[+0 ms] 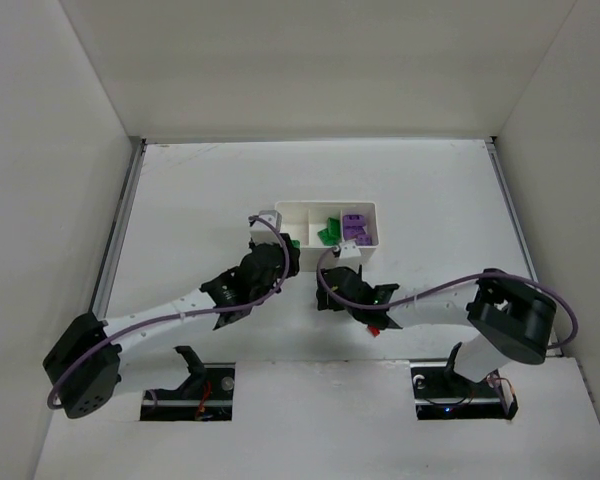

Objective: Sort the legos into containers by color

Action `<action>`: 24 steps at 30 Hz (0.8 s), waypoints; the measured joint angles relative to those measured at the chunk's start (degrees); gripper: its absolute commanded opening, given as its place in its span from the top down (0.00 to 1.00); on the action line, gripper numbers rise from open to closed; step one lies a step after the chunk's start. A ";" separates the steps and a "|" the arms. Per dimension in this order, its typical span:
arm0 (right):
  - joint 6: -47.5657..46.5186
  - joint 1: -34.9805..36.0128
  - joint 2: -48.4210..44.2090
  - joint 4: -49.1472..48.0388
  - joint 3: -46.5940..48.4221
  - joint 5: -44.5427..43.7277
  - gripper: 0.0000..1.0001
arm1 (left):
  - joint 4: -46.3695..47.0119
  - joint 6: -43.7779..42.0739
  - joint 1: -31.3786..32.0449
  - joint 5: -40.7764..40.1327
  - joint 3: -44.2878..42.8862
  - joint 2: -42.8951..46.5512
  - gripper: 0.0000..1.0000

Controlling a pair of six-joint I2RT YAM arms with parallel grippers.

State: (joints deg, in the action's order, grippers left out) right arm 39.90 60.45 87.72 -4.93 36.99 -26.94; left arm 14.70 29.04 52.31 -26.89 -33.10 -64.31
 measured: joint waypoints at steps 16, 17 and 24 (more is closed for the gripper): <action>0.92 0.39 7.98 0.39 6.16 -10.73 0.67 | 0.31 0.44 -1.81 3.63 -2.93 -2.86 0.83; 0.96 0.70 7.82 0.72 6.14 -11.10 0.68 | 0.39 0.46 -1.84 3.93 -3.50 -3.34 0.83; 1.31 3.76 -7.19 3.43 0.59 -11.67 0.68 | 2.97 0.48 -2.38 6.56 -10.05 -10.60 0.83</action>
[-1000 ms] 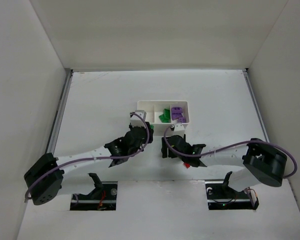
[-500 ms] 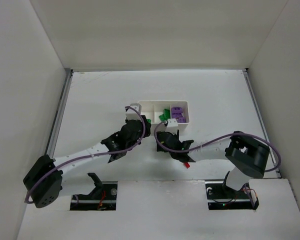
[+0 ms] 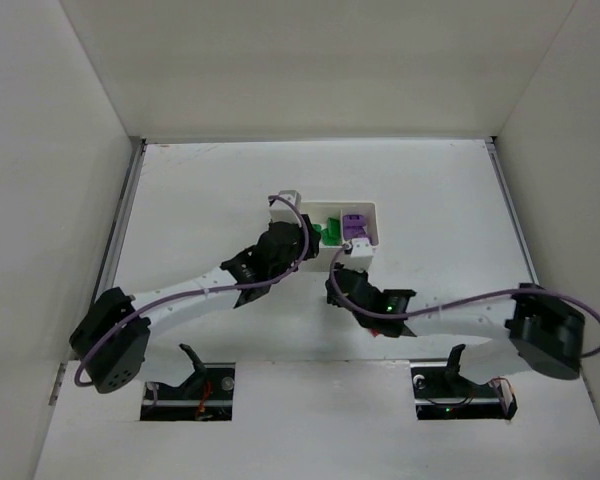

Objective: Sort the legos into containers by color

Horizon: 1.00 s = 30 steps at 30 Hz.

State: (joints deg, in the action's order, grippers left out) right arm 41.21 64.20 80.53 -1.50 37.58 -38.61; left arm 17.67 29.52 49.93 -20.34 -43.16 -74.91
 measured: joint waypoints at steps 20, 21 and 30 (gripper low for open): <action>-2.58 -12.83 -22.49 0.70 -6.21 5.88 0.67 | 3.06 -1.44 -4.76 3.45 -12.59 -21.27 0.49; -3.17 -13.55 -21.05 0.11 -5.16 6.47 0.67 | 3.06 -1.46 -4.96 3.50 -12.44 -20.59 0.47; -8.37 -17.49 -3.82 -5.84 6.12 11.28 0.65 | 4.48 -0.31 -6.93 2.47 1.49 3.08 0.48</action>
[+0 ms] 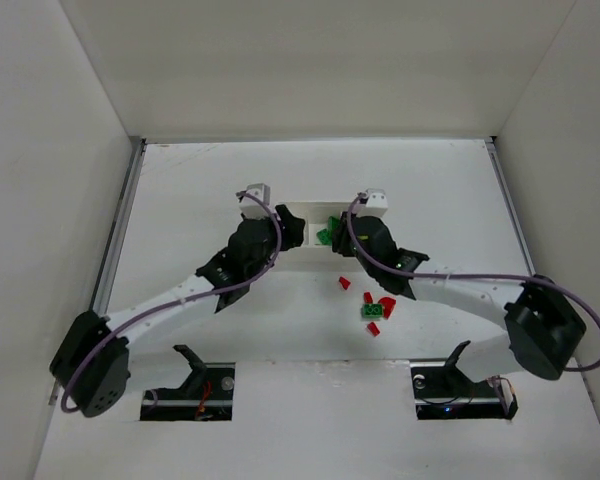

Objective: Sort the legos into containers by color

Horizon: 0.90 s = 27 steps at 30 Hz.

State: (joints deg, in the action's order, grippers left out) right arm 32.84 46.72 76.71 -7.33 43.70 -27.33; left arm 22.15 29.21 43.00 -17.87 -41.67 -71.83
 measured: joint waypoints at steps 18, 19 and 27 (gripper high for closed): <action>-3.87 0.26 2.21 1.79 5.31 -2.05 0.55 | -4.09 7.78 7.34 -1.62 20.22 19.19 0.48; -2.54 1.36 -1.64 3.39 2.89 -3.15 0.61 | -3.58 7.76 8.04 -1.62 20.22 18.25 0.48; 18.67 10.64 -20.87 30.14 -9.07 -6.32 0.30 | 2.67 7.02 10.86 -1.44 20.22 8.44 0.48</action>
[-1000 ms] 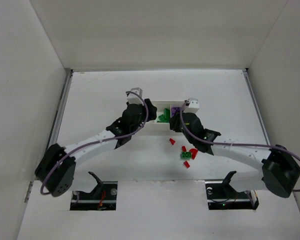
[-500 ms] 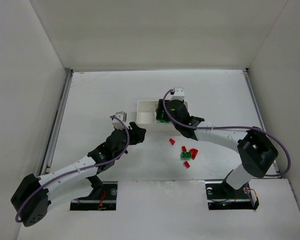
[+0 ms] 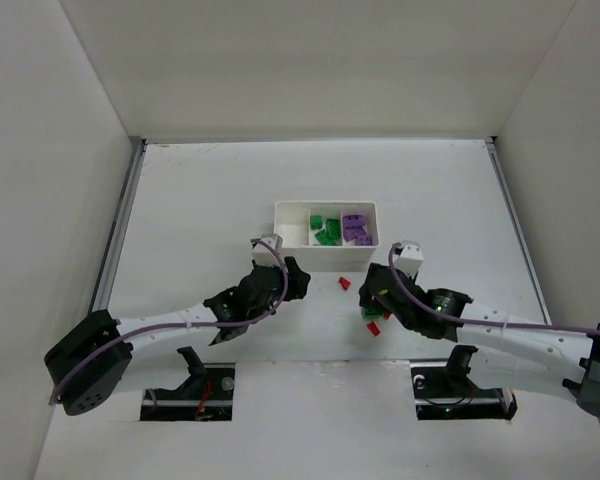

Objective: Sort the legos into containers by color

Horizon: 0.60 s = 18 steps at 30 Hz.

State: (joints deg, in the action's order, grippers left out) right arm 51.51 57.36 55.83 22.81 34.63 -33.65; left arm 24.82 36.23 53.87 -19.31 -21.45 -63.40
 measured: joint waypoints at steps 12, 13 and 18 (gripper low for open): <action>8.37 1.95 5.99 10.93 -1.55 3.28 0.25 | 6.67 -2.03 1.92 0.39 -0.02 -4.35 0.48; 8.22 1.95 6.93 10.03 -1.60 3.93 0.25 | 6.73 -2.19 1.90 0.39 -0.02 -4.35 0.48; 7.50 1.88 11.30 7.32 -1.60 5.55 0.25 | 7.06 -2.69 1.88 0.44 -0.02 -4.35 0.48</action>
State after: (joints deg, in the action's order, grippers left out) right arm 59.00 59.24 67.13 30.13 33.04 -28.10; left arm 31.88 33.54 55.75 -18.87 -21.47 -67.75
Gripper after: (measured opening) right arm 0.754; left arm 0.524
